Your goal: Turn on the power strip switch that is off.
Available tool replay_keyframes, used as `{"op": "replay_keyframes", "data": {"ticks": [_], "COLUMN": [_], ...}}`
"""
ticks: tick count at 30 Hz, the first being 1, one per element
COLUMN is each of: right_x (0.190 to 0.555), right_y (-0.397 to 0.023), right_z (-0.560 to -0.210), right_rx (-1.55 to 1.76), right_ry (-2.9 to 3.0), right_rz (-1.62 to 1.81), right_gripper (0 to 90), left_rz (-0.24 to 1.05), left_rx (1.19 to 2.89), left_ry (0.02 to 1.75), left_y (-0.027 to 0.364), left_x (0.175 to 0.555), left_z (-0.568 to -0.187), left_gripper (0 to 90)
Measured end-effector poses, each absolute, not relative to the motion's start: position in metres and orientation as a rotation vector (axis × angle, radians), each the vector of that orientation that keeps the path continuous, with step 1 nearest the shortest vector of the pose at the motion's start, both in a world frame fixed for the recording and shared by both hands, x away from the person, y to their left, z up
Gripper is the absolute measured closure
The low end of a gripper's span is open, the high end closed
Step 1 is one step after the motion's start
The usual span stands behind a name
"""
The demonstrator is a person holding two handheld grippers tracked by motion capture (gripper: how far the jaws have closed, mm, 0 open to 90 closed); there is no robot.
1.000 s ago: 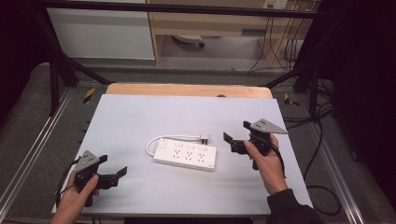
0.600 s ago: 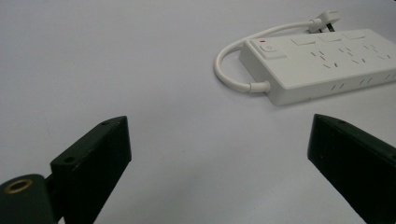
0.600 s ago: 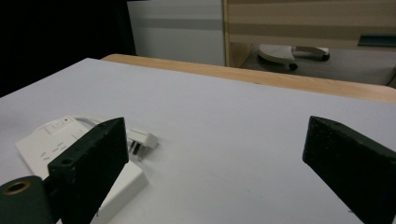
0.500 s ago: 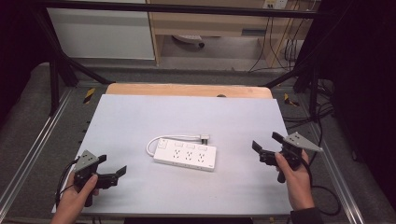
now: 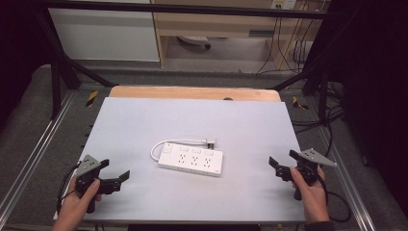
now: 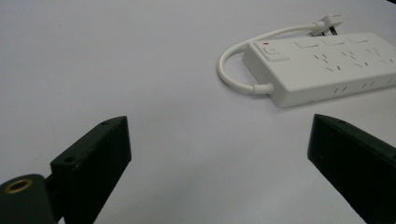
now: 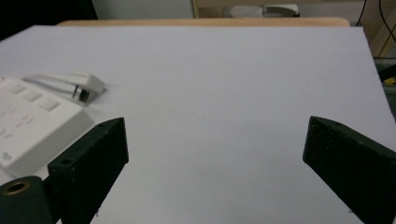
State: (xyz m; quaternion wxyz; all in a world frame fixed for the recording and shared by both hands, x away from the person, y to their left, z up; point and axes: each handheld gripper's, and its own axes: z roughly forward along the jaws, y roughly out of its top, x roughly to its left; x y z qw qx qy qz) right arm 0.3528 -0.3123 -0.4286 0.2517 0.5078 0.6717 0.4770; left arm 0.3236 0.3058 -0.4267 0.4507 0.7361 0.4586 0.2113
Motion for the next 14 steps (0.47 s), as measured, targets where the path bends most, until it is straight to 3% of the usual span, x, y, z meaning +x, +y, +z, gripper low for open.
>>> {"op": "replay_keyframes", "data": {"ticks": [14], "right_x": [0.37], "right_y": [-0.286], "right_z": [-0.455], "right_rx": [1.39], "right_ry": [1.995], "right_rz": [1.125], "right_gripper": [6.2], "left_rz": [0.523], "left_rx": [1.825], "left_ry": [1.127], "left_y": [0.304], "left_x": [0.324], "left_z": [-0.427], "left_gripper": [6.3]}}
